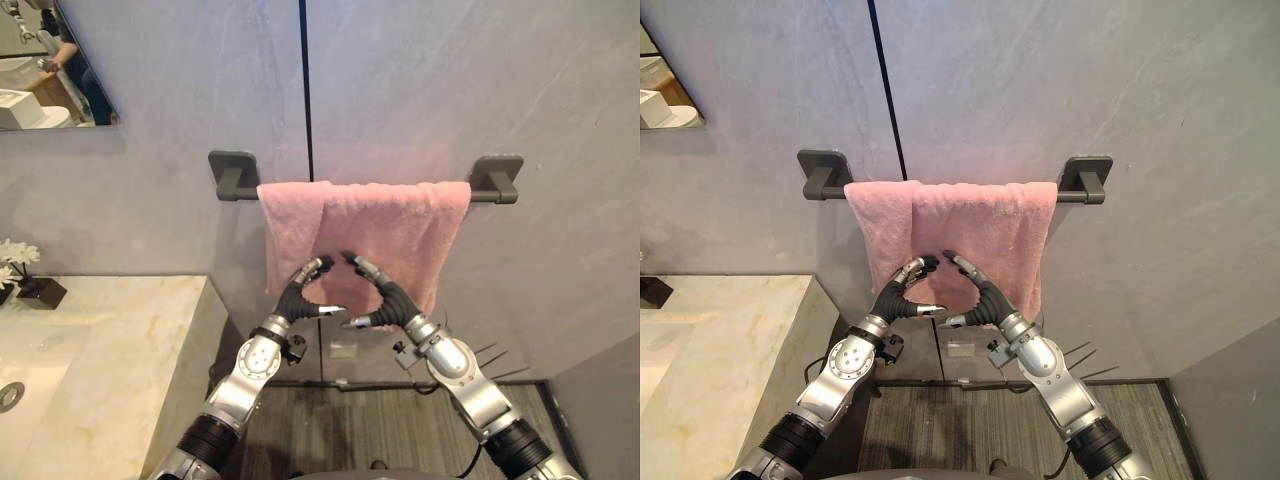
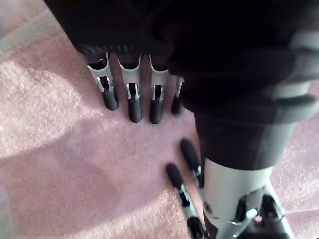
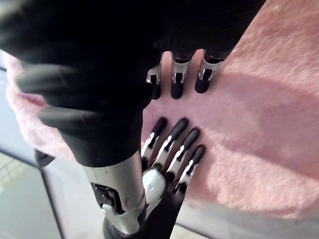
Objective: Organize washtable
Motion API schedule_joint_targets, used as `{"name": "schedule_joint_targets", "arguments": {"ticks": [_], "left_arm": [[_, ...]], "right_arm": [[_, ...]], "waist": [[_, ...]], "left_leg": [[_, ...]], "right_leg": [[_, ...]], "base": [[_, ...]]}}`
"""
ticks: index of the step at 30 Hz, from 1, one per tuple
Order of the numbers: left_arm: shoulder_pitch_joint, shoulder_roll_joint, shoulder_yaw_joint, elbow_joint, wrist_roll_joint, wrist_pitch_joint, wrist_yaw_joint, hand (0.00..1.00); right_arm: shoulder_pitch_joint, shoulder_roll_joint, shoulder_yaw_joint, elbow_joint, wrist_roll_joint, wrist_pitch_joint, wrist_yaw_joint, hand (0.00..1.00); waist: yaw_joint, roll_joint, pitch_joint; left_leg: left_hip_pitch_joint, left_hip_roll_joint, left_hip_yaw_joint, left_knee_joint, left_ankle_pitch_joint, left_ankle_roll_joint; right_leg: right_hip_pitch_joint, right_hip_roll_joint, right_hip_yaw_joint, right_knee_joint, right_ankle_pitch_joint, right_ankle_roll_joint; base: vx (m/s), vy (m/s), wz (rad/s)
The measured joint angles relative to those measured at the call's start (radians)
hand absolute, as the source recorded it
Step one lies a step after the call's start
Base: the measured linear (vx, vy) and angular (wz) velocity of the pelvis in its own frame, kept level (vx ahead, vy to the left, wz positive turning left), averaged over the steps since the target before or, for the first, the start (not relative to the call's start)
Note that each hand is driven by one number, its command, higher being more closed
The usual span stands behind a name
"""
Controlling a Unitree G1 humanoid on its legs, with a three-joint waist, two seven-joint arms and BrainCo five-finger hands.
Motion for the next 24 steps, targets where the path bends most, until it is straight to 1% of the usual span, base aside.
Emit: {"name": "schedule_joint_targets", "arguments": {"ticks": [1, 3, 5, 6, 7, 10, 13, 15, 18, 21, 24], "left_arm": [[0.003, -0.003, 0.013, 0.0, 0.006, 0.0, 0.01, 0.0], [0.019, -0.013, 0.064, 0.0, 0.03, 0.0, 0.036, 0.0], [0.027, -0.022, 0.117, 0.0, 0.034, 0.0, 0.055, 0.0], [0.033, -0.025, 0.155, 0.0, 0.033, 0.0, 0.076, 0.0], [0.035, -0.025, 0.168, 0.0, 0.033, 0.0, 0.085, 0.0], [0.063, -0.032, 0.239, -0.003, 0.033, 0.0, 0.113, 0.0], [0.105, -0.058, 0.342, -0.035, 0.03, 0.0, 0.14, 0.0], [0.133, -0.066, 0.39, -0.068, 0.029, 0.0, 0.151, 0.0], [0.171, -0.073, 0.434, -0.093, 0.018, 0.0, 0.161, 0.0], [0.199, -0.092, 0.457, -0.099, -0.001, 0.0, 0.157, 0.0], [0.252, -0.116, 0.471, -0.129, -0.01, -0.001, 0.152, 0.0]], "right_arm": [[0.009, 0.008, -0.023, 0.003, -0.01, 0.002, -0.009, 0.0], [0.044, 0.034, -0.113, 0.002, -0.025, 0.003, -0.033, 0.0], [0.068, 0.049, -0.188, -0.004, -0.025, 0.003, -0.051, 0.0], [0.088, 0.053, -0.239, -0.014, -0.025, 0.003, -0.07, 0.0], [0.098, 0.056, -0.261, -0.025, -0.025, 0.003, -0.076, 0.0], [0.146, 0.078, -0.354, -0.079, -0.017, 0.003, -0.1, 0.0], [0.202, 0.126, -0.454, -0.14, -0.011, 0.002, -0.118, 0.0], [0.238, 0.147, -0.504, -0.164, -0.001, -0.002, -0.123, 0.0], [0.279, 0.165, -0.556, -0.164, 0.016, -0.002, -0.134, 0.0], [0.317, 0.185, -0.588, -0.165, 0.016, -0.001, -0.135, 0.0], [0.349, 0.204, -0.612, -0.164, 0.014, 0.0, -0.135, 0.0]], "waist": [[-0.001, 0.0, 0.002], [-0.002, -0.001, 0.01], [-0.003, -0.003, 0.013], [-0.003, -0.005, 0.014], [-0.003, -0.005, 0.014], [-0.008, -0.005, 0.015], [-0.013, -0.008, 0.016], [-0.013, -0.009, 0.017], [-0.015, -0.009, 0.017], [-0.016, -0.01, 0.017], [-0.025, -0.01, 0.018]], "left_leg": [[0.002, 0.0, 0.0, 0.0, 0.0, 0.0], [0.009, 0.001, 0.0, -0.001, 0.0, 0.0], [0.01, 0.001, 0.0, -0.005, 0.0, 0.0], [0.01, 0.002, 0.001, -0.01, 0.0, -0.001], [0.009, 0.002, 0.001, -0.011, 0.0, -0.001], [0.01, 0.001, 0.002, -0.012, 0.0, -0.001], [0.012, 0.001, 0.002, -0.014, 0.0, -0.001], [0.014, 0.001, 0.002, -0.016, -0.002, 0.0], [0.016, 0.001, 0.003, -0.016, -0.004, -0.001], [0.017, 0.001, 0.006, -0.013, -0.009, 0.0], [0.017, 0.001, 0.008, -0.012, -0.011, 0.0]], "right_leg": [[0.002, 0.0, 0.0, 0.0, 0.0, 0.0], [0.008, 0.001, 0.001, -0.002, 0.0, 0.0], [0.008, 0.002, 0.002, -0.007, 0.002, -0.001], [0.009, 0.003, 0.002, -0.015, 0.006, -0.002], [0.008, 0.003, 0.002, -0.017, 0.006, -0.002], [0.009, 0.003, 0.0, -0.018, 0.007, -0.001], [0.009, 0.003, -0.002, -0.024, 0.007, -0.001], [0.011, 0.003, -0.003, -0.029, 0.007, -0.001], [0.013, 0.003, -0.002, -0.031, 0.006, -0.001], [0.013, 0.004, -0.002, -0.031, 0.006, -0.001], [0.014, 0.003, -0.001, -0.031, 0.006, -0.001]], "base": [[0.0, 0.0, 0.0], [0.0, 0.0, 0.0], [-0.03, -0.016, -0.04], [-0.02, -0.022, -0.04], [0.0, 0.0, 0.0], [0.0, 0.0, 0.0], [0.0, 0.0, 0.0], [0.0, 0.0, 0.0], [-0.01, -0.008, -0.01], [-0.03, -0.018, -0.04], [-0.01, -0.006, -0.01]]}}
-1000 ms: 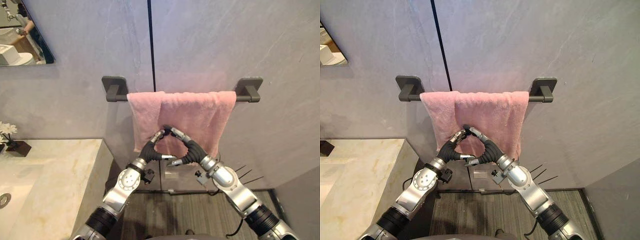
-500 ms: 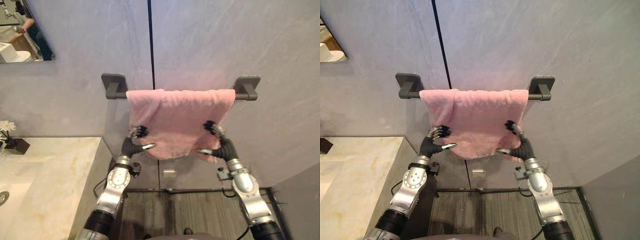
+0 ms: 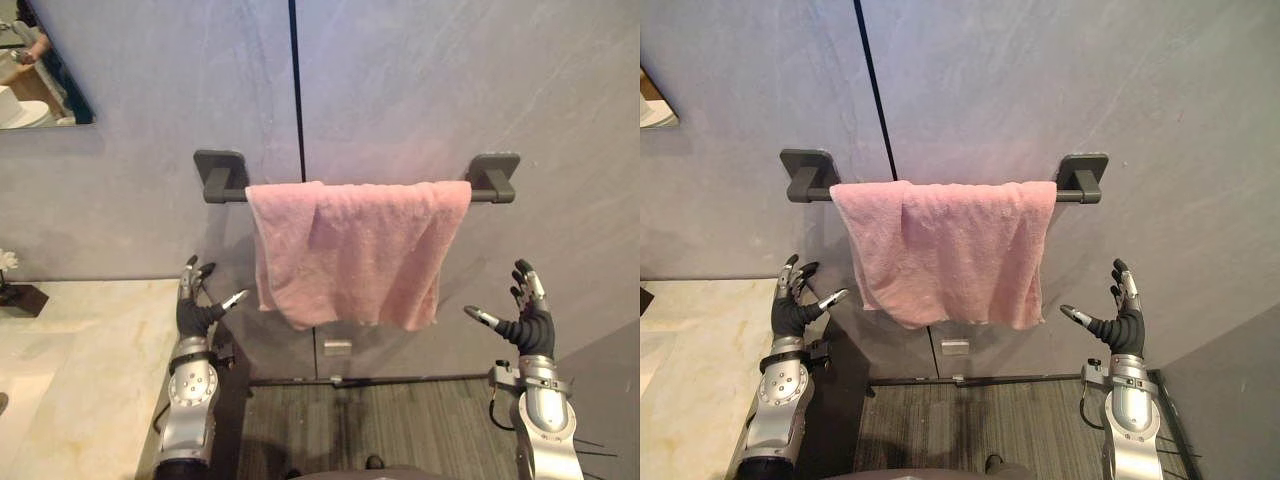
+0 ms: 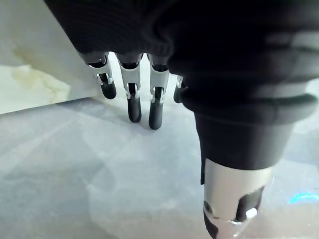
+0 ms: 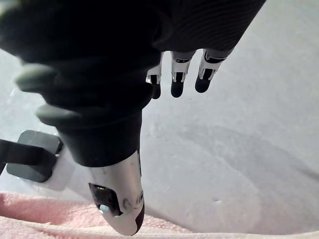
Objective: Organize washtable
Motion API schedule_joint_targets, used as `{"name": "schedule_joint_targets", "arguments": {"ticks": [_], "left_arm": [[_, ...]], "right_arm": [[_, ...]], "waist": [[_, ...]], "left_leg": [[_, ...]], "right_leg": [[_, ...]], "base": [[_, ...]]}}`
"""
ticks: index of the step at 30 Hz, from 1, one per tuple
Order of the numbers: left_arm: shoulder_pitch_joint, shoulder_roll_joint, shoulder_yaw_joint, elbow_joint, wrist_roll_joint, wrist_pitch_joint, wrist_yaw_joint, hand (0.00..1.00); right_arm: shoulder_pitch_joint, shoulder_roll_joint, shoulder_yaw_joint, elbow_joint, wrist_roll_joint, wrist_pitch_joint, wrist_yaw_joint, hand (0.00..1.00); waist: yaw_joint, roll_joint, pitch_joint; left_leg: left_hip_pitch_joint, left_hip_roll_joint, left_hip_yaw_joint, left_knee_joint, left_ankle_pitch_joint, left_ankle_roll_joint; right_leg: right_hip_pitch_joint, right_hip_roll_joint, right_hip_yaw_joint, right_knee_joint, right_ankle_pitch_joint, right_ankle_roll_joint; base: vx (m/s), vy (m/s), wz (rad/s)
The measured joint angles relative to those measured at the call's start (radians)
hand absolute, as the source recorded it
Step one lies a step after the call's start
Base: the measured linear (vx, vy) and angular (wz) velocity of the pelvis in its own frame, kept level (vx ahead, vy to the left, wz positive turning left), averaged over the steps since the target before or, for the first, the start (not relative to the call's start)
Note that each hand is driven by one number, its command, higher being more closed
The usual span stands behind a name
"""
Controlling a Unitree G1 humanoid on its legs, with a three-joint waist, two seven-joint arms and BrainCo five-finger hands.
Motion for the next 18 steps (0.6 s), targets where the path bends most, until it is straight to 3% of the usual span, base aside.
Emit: {"name": "schedule_joint_targets", "arguments": {"ticks": [5, 11, 18], "left_arm": [[0.078, -0.016, -0.003, 0.024, -0.028, -0.001, -0.043, 0.0], [0.13, 0.007, -0.066, 0.254, -0.057, 0.002, -0.147, 0.0], [0.146, 0.028, -0.088, 0.497, -0.028, 0.023, -0.17, 0.0]], "right_arm": [[0.043, 0.006, -0.025, 0.085, -0.027, 0.008, 0.001, 0.0], [0.045, 0.003, 0.007, 0.391, -0.113, 0.039, 0.003, 0.0], [0.026, -0.008, 0.065, 0.651, -0.131, 0.06, 0.015, 0.0]], "waist": [[-0.001, -0.002, 0.008], [0.001, 0.009, 0.015], [0.007, 0.01, 0.015]], "left_leg": [[-0.002, 0.001, 0.0, 0.001, -0.002, 0.0], [-0.004, 0.001, -0.005, 0.003, -0.002, 0.0], [-0.001, 0.004, -0.005, 0.024, -0.014, -0.006]], "right_leg": [[0.0, 0.0, -0.003, 0.0, -0.001, 0.001], [0.009, -0.003, -0.017, 0.004, -0.008, 0.005], [0.006, -0.002, -0.019, 0.041, -0.03, 0.002]], "base": [[0.0, -0.005, 0.01], [-0.02, -0.022, 0.06], [-0.03, -0.017, 0.01]]}}
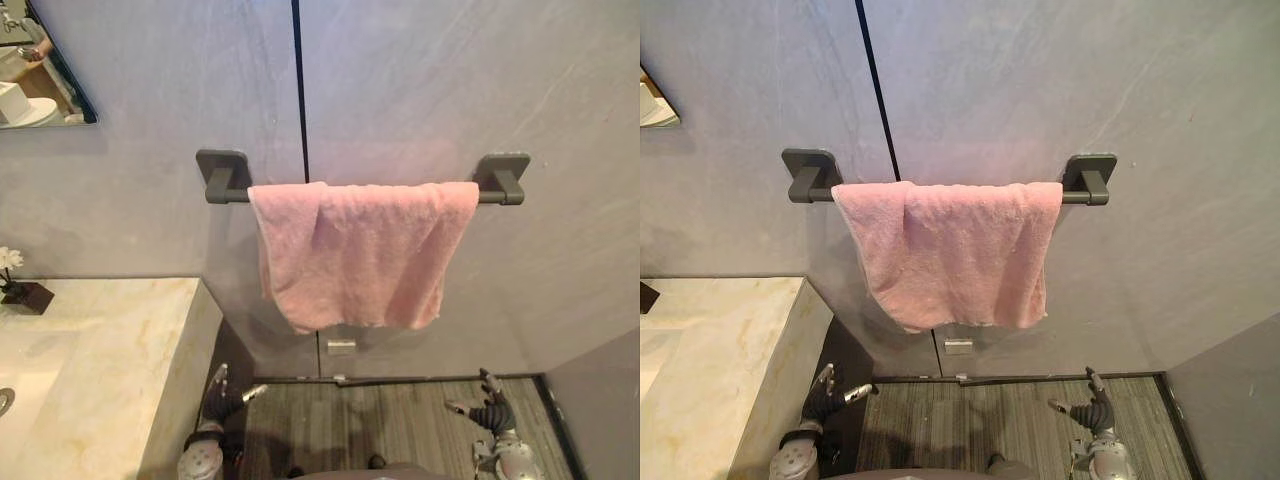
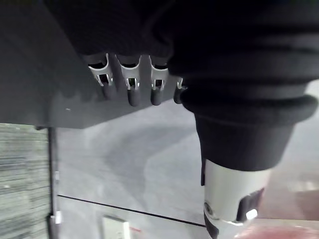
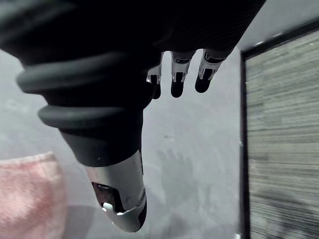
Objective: Organize washtable
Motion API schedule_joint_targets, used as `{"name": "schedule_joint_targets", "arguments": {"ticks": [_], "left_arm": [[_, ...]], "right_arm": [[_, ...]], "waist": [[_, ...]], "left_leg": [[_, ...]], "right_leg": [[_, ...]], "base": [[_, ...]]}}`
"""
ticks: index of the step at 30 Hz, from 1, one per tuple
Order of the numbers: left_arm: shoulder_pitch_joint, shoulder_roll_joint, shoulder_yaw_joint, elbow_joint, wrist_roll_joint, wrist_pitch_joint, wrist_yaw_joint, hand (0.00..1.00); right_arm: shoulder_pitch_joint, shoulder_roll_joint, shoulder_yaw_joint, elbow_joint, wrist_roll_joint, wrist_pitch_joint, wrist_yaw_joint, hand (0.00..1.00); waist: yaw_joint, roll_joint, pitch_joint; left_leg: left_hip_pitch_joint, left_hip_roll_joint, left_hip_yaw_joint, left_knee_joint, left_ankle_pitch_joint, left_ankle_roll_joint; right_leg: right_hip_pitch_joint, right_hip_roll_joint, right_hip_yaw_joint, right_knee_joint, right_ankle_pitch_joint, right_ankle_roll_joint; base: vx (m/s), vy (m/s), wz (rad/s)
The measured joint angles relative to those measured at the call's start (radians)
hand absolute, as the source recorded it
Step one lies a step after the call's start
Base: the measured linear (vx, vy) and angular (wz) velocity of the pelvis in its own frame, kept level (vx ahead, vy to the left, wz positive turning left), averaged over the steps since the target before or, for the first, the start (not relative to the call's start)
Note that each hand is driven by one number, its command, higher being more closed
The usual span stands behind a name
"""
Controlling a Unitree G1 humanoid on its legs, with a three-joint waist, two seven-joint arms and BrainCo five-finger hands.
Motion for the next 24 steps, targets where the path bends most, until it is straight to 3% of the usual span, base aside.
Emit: {"name": "schedule_joint_targets", "arguments": {"ticks": [10, 13, 15, 16, 17, 18, 20, 21, 22, 23, 24], "left_arm": [[0.032, 0.001, 0.014, 0.107, 0.04, 0.002, 0.011, 0.0], [-0.006, 0.002, 0.042, 0.088, 0.039, 0.001, 0.03, 0.0], [-0.035, 0.003, 0.051, 0.051, 0.039, 0.001, 0.047, 0.0], [-0.049, 0.003, 0.047, 0.043, 0.039, 0.001, 0.048, 0.0], [-0.055, 0.004, 0.045, 0.041, 0.039, 0.001, 0.048, 0.0], [-0.061, -0.001, 0.047, 0.03, 0.038, 0.001, 0.049, 0.0], [-0.059, -0.012, 0.047, 0.021, 0.037, 0.001, 0.05, 0.0], [-0.063, -0.025, 0.048, 0.021, 0.036, 0.001, 0.052, 0.0], [-0.062, -0.032, 0.05, 0.021, 0.03, 0.001, 0.056, 0.0], [-0.061, -0.051, 0.047, 0.021, 0.03, 0.0, 0.065, 0.0], [-0.06, -0.084, 0.044, 0.016, 0.029, 0.001, 0.067, 0.0]], "right_arm": [[-0.001, -0.022, 0.049, 0.079, -0.017, 0.008, 0.005, 0.0], [-0.021, -0.019, 0.097, 0.07, -0.016, 0.009, 0.005, 0.0], [-0.049, -0.004, 0.099, 0.061, -0.016, 0.012, 0.004, 0.0], [-0.049, 0.0, 0.113, 0.053, -0.015, 0.016, 0.003, 0.0], [-0.043, 0.001, 0.12, 0.049, -0.015, 0.017, 0.004, 0.0], [-0.015, 0.009, 0.133, 0.024, -0.007, 0.018, 0.005, 0.0], [-0.008, 0.01, 0.146, 0.01, -0.004, 0.018, 0.005, 0.0], [-0.019, 0.009, 0.149, 0.001, 0.007, 0.018, 0.005, 0.0], [-0.032, 0.006, 0.15, 0.001, 0.017, 0.018, 0.003, 0.0], [-0.049, -0.001, 0.152, 0.001, 0.023, 0.018, 0.001, 0.0], [-0.069, -0.012, 0.159, 0.004, 0.028, 0.017, -0.009, 0.0]], "waist": [[0.029, -0.004, 0.013], [0.052, -0.013, 0.025], [0.06, -0.009, 0.052], [0.065, -0.019, 0.06], [0.063, -0.023, 0.06], [0.071, -0.028, 0.059], [0.085, -0.038, 0.053], [0.105, -0.053, 0.051], [0.107, -0.047, 0.053], [0.11, -0.031, 0.058], [0.103, 0.005, 0.071]], "left_leg": [[-0.022, 0.005, 0.038, 0.018, -0.008, -0.005], [-0.166, 0.023, 0.055, 0.175, -0.065, -0.005], [-0.29, 0.063, 0.042, 0.332, -0.111, 0.003], [-0.328, 0.069, 0.036, 0.374, -0.112, 0.004], [-0.34, 0.069, 0.026, 0.392, -0.112, 0.004], [-0.371, 0.07, 0.005, 0.44, -0.112, 0.004], [-0.41, 0.073, -0.006, 0.486, -0.109, 0.0], [-0.439, 0.079, -0.018, 0.504, -0.095, -0.023], [-0.447, 0.087, -0.029, 0.489, -0.079, -0.046], [-0.455, 0.106, -0.037, 0.46, -0.054, -0.067], [-0.463, 0.132, -0.085, 0.4, 0.01, -0.087]], "right_leg": [[-0.044, 0.004, 0.03, 0.04, -0.003, -0.001], [-0.164, 0.011, 0.052, 0.154, -0.03, -0.005], [-0.259, 0.032, 0.058, 0.27, -0.066, 0.019], [-0.317, 0.027, 0.087, 0.456, -0.142, 0.024], [-0.324, 0.022, 0.099, 0.529, -0.171, 0.032], [-0.307, 0.003, 0.139, 0.669, -0.227, 0.065], [-0.253, -0.01, 0.2, 0.68, -0.279, 0.087], [-0.196, 0.003, 0.234, 0.59, -0.343, 0.077], [-0.178, 0.01, 0.227, 0.531, -0.363, 0.043], [-0.156, 0.029, 0.206, 0.469, -0.377, 0.015], [-0.159, 0.071, 0.157, 0.445, -0.352, -0.019]], "base": [[-0.07, -0.014, -0.1], [-0.12, -0.039, -0.14], [-0.15, -0.057, 0.11], [-0.08, -0.048, 0.28], [-0.02, -0.123, 0.66], [-0.01, -0.157, 0.62], [-0.08, -0.283, 0.49], [-0.17, -0.328, 0.42], [-0.23, -0.33, 0.41], [-0.3, -0.316, 0.59], [-0.4, -0.393, 0.8]]}}
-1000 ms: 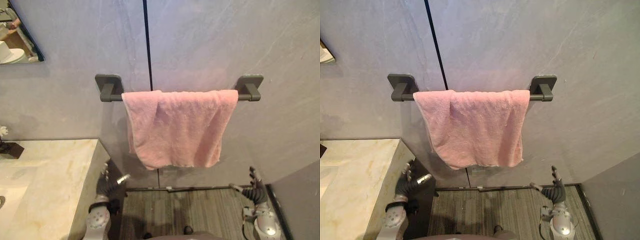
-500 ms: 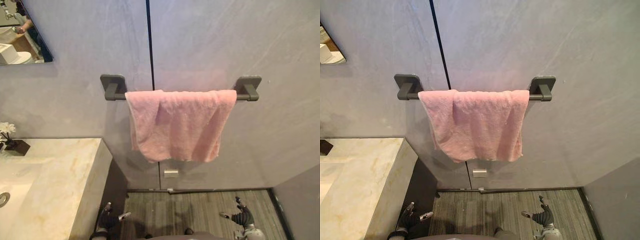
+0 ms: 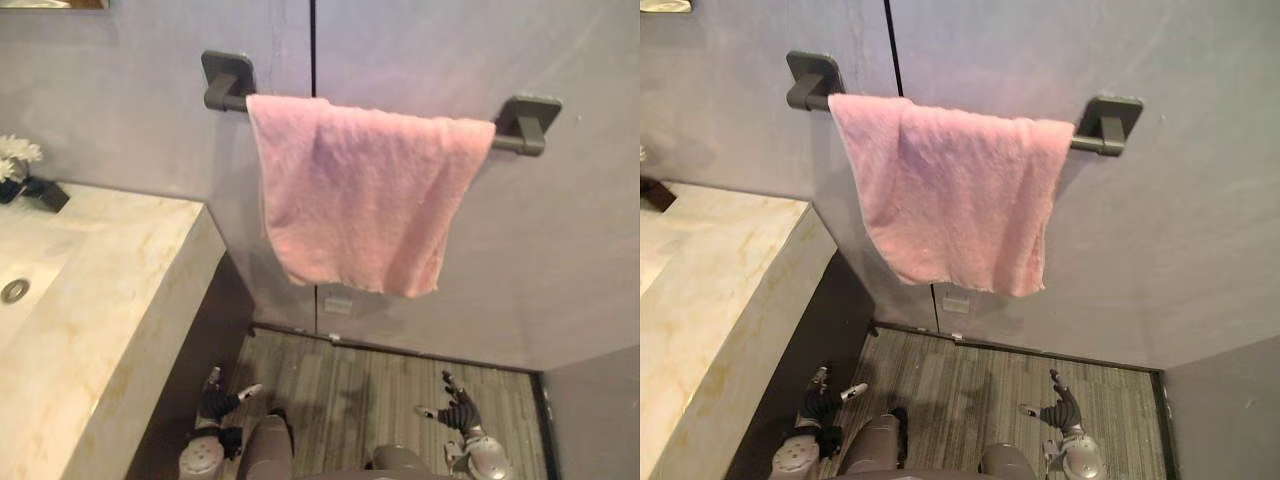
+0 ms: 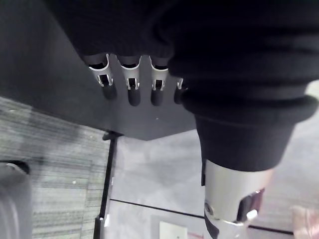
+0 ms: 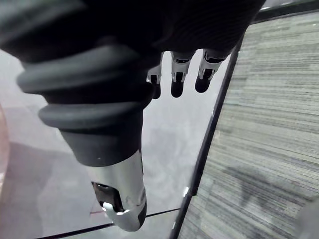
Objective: Organize washtable
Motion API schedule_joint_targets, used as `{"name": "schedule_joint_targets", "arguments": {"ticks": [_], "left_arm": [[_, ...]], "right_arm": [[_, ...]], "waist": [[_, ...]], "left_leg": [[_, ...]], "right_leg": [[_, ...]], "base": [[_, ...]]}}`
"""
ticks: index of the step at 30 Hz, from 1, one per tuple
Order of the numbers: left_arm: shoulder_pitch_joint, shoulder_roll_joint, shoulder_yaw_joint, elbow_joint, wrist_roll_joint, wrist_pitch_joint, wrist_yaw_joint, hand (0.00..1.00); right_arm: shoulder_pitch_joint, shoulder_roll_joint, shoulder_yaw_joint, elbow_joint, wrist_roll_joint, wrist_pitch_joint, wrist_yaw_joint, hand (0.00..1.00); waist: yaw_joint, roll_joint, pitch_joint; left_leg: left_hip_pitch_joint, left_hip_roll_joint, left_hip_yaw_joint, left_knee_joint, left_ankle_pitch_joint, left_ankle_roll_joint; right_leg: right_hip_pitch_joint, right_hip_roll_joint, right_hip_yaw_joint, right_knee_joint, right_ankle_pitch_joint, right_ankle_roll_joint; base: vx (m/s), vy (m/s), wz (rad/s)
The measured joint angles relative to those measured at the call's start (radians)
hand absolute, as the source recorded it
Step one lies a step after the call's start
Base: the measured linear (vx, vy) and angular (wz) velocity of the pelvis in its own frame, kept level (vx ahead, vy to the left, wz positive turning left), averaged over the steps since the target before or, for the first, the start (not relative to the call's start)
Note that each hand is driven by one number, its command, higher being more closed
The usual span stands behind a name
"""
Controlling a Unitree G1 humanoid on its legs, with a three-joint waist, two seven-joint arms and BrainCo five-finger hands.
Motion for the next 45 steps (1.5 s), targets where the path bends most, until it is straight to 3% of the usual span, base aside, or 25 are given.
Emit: {"name": "schedule_joint_targets", "arguments": {"ticks": [1, 3, 6, 8, 10, 12, 14, 15, 18, 20, 21, 25, 29, 30, 31, 33, 34, 35, 37, 39, 40, 43, 44, 45], "left_arm": [[0.002, -0.009, -0.009, -0.002, -0.001, -0.002, 0.003, 0.0], [-0.007, -0.01, -0.026, 0.009, -0.002, 0.0, 0.002, 0.0], [0.001, -0.009, -0.028, 0.008, -0.002, 0.0, 0.003, 0.0], [0.003, -0.007, -0.027, 0.009, -0.002, 0.0, 0.003, 0.0], [-0.007, -0.005, -0.027, 0.013, -0.002, 0.0, 0.002, 0.0], [-0.05, 0.004, -0.044, 0.053, -0.001, 0.0, 0.002, 0.0], [-0.065, 0.008, -0.049, 0.056, 0.0, 0.0, 0.002, 0.0], [-0.071, 0.03, -0.057, 0.058, 0.001, 0.0, 0.002, 0.0], [-0.049, 0.077, -0.057, 0.079, 0.002, 0.006, 0.002, 0.0], [-0.024, 0.091, -0.055, 0.09, 0.003, 0.012, 0.002, 0.0], [-0.014, 0.096, -0.054, 0.094, 0.003, 0.017, 0.002, 0.0], [-0.006, 0.096, -0.041, 0.129, 0.0, 0.018, 0.002, 0.0], [-0.008, 0.064, -0.032, 0.127, -0.049, 0.016, 0.033, 0.0], [-0.005, 0.052, -0.032, 0.129, -0.066, 0.017, 0.044, 0.0], [-0.007, 0.042, -0.032, 0.13, -0.081, 0.017, 0.048, 0.0], [-0.005, 0.041, -0.035, 0.131, -0.081, 0.017, 0.05, 0.0], [0.012, 0.039, -0.034, 0.14, -0.081, 0.016, 0.053, 0.0], [0.019, 0.04, -0.032, 0.144, -0.081, 0.016, 0.056, 0.0], [0.033, 0.044, 0.002, 0.158, -0.079, 0.016, 0.063, 0.0], [0.038, 0.064, 0.032, 0.172, -0.079, 0.016, 0.064, 0.0], [0.041, 0.065, 0.044, 0.175, -0.079, 0.016, 0.065, 0.0], [0.047, 0.054, 0.062, 0.175, -0.079, 0.018, 0.063, 0.0], [0.056, 0.054, 0.066, 0.165, -0.079, 0.018, 0.064, 0.0], [0.057, 0.057, 0.065, 0.165, -0.079, 0.018, 0.064, 0.0]], "right_arm": [[-0.005, -0.001, 0.005, 0.01, 0.007, -0.001, -0.009, 0.0], [-0.023, -0.006, -0.003, 0.054, 0.024, 0.0, -0.016, 0.0], [-0.029, -0.018, -0.008, 0.081, 0.037, 0.001, -0.029, 0.0], [-0.034, -0.026, -0.029, 0.092, 0.044, -0.001, -0.028, 0.0], [-0.04, -0.028, -0.053, 0.128, 0.045, -0.001, -0.027, 0.0], [-0.04, -0.022, -0.096, 0.152, 0.052, 0.0, -0.029, 0.0], [-0.052, -0.017, -0.119, 0.161, 0.065, 0.0, -0.03, 0.0], [-0.054, -0.004, -0.12, 0.167, 0.071, -0.004, -0.03, 0.0], [-0.055, 0.033, -0.12, 0.203, 0.074, -0.002, -0.031, 0.0], [-0.052, 0.04, -0.119, 0.204, 0.074, -0.002, -0.03, 0.0], [-0.052, 0.04, -0.119, 0.206, 0.074, -0.001, -0.029, 0.0], [-0.053, 0.037, -0.104, 0.209, 0.071, 0.002, -0.03, 0.0], [-0.051, 0.034, -0.082, 0.208, 0.072, 0.003, -0.037, 0.0], [-0.047, 0.037, -0.083, 0.208, 0.072, 0.004, -0.038, 0.0], [-0.041, 0.04, -0.082, 0.209, 0.072, 0.003, -0.044, 0.0], [-0.04, 0.042, -0.081, 0.209, 0.073, 0.003, -0.054, 0.0], [-0.042, 0.032, -0.079, 0.21, 0.072, 0.003, -0.055, 0.0], [-0.049, 0.032, -0.078, 0.211, 0.072, 0.003, -0.056, 0.0], [-0.087, 0.043, -0.061, 0.208, 0.068, -0.001, -0.059, 0.0], [-0.139, 0.065, -0.038, 0.209, 0.062, 0.0, -0.059, 0.0], [-0.153, 0.072, -0.028, 0.208, 0.061, -0.001, -0.059, 0.0], [-0.188, 0.077, 0.009, 0.208, 0.061, 0.0, -0.055, 0.0], [-0.196, 0.075, 0.018, 0.206, 0.061, 0.001, -0.054, 0.0], [-0.196, 0.075, 0.023, 0.206, 0.061, 0.001, -0.053, 0.0]], "waist": [[-0.001, 0.008, 0.004], [-0.013, 0.0, 0.023], [-0.018, -0.011, 0.025], [-0.029, 0.009, 0.018], [-0.035, 0.026, 0.006], [-0.082, 0.052, -0.012], [-0.099, 0.078, -0.027], [-0.094, 0.074, -0.028], [-0.081, 0.043, -0.034], [-0.081, 0.024, -0.048], [-0.08, 0.028, -0.047], [-0.077, 0.026, -0.048], [-0.054, 0.046, -0.027], [-0.059, 0.042, -0.023], [-0.062, 0.028, -0.013], [-0.068, 0.044, -0.005], [-0.081, 0.061, -0.006], [-0.081, 0.061, -0.006], [-0.078, 0.034, 0.003], [-0.039, -0.009, 0.02], [-0.026, -0.019, 0.023], [-0.004, -0.022, 0.025], [-0.012, -0.013, 0.027], [-0.024, -0.01, 0.029]], "left_leg": [[0.013, 0.008, -0.015, -0.091, 0.063, -0.019], [0.017, 0.029, 0.017, -0.133, 0.08, -0.007], [0.023, 0.021, 0.105, 0.047, 0.026, 0.036], [0.083, 0.037, 0.171, 0.107, -0.044, 0.045], [0.184, 0.089, 0.272, 0.117, -0.11, 0.046], [0.317, 0.137, 0.382, -0.016, -0.091, 0.046], [0.373, 0.116, 0.388, -0.188, -0.055, -0.027], [0.377, 0.105, 0.379, -0.247, -0.054, -0.03], [0.375, 0.067, 0.36, -0.254, -0.05, -0.024], [0.381, 0.044, 0.354, -0.262, -0.045, -0.012], [0.377, 0.03, 0.344, -0.267, -0.041, -0.005], [0.321, 0.001, 0.283, -0.266, -0.043, 0.02], [0.224, -0.041, 0.151, -0.297, -0.013, 0.071], [0.223, -0.056, 0.174, -0.341, -0.025, 0.13], [0.225, -0.053, 0.262, -0.363, -0.03, 0.157], [0.213, -0.011, 0.439, -0.344, 0.013, 0.172], [0.216, 0.015, 0.501, -0.328, 0.108, 0.144], [0.217, 0.013, 0.497, -0.329, 0.132, 0.098], [0.222, -0.034, 0.451, -0.331, 0.128, 0.093], [0.206, -0.068, 0.438, -0.302, 0.091, 0.108], [0.191, -0.072, 0.438, -0.274, 0.066, 0.112], [0.129, -0.089, 0.407, -0.121, -0.086, 0.127], [0.141, -0.11, 0.378, -0.096, -0.14, 0.141], [0.153, -0.112, 0.363, -0.096, -0.152, 0.144]], "right_leg": [[-0.013, 0.016, -0.038, 0.001, 0.021, -0.031], [-0.021, 0.009, -0.14, -0.01, 0.047, -0.074], [-0.032, -0.03, -0.224, -0.05, 0.098, -0.093], [-0.035, -0.047, -0.272, -0.098, 0.144, -0.093], [-0.032, -0.061, -0.333, -0.142, 0.184, -0.088], [-0.029, -0.098, -0.443, -0.168, 0.21, -0.052], [-0.026, -0.095, -0.484, -0.222, 0.25, -0.025], [0.001, -0.093, -0.512, -0.294, 0.306, -0.015], [0.064, -0.099, -0.518, -0.408, 0.389, 0.007], [0.085, -0.113, -0.518, -0.437, 0.413, 0.014], [0.091, -0.119, -0.518, -0.453, 0.42, 0.022], [0.07, -0.13, -0.516, -0.452, 0.413, 0.029], [0.011, -0.135, -0.518, -0.373, 0.317, 0.046], [0.021, -0.161, -0.561, -0.364, 0.302, 0.053], [0.042, -0.196, -0.616, -0.376, 0.296, 0.06], [0.083, -0.223, -0.708, -0.356, 0.297, 0.059], [0.12, -0.234, -0.767, -0.318, 0.286, 0.077], [0.132, -0.236, -0.785, -0.305, 0.283, 0.082], [0.167, -0.266, -0.778, -0.311, 0.284, 0.086], [0.18, -0.29, -0.769, -0.342, 0.289, 0.103], [0.18, -0.299, -0.764, -0.345, 0.29, 0.106], [0.153, -0.37, -0.732, -0.231, 0.264, 0.133], [0.052, -0.434, -0.567, 0.019, 0.265, 0.061], [0.012, -0.435, -0.489, 0.101, 0.252, 0.05]], "base": [[-0.37, -0.31, 0.95], [-0.36, -0.258, 1.24], [-0.3, -0.168, 1.01], [-0.2, -0.013, 0.88], [-0.23, 0.087, 0.9], [-0.2, 0.153, 1.5], [-0.19, 0.231, 1.1], [-0.18, 0.276, 0.69], [-0.18, 0.208, 0.3], [-0.14, 0.12, 0.15], [-0.14, 0.11, 0.2], [-0.16, 0.051, 0.43], [-0.07, -0.001, 1.16], [0.03, 0.008, 2.14], [0.08, 0.067, 2.1], [0.09, 0.139, 2.22], [0.12, 0.136, 2.05], [0.2, 0.142, 1.59], [0.17, 0.095, 0.88], [0.12, 0.105, 0.38], [0.14, 0.117, 0.06], [0.18, 0.188, 0.19], [0.21, 0.228, 0.4], [0.18, 0.196, 0.53]]}}
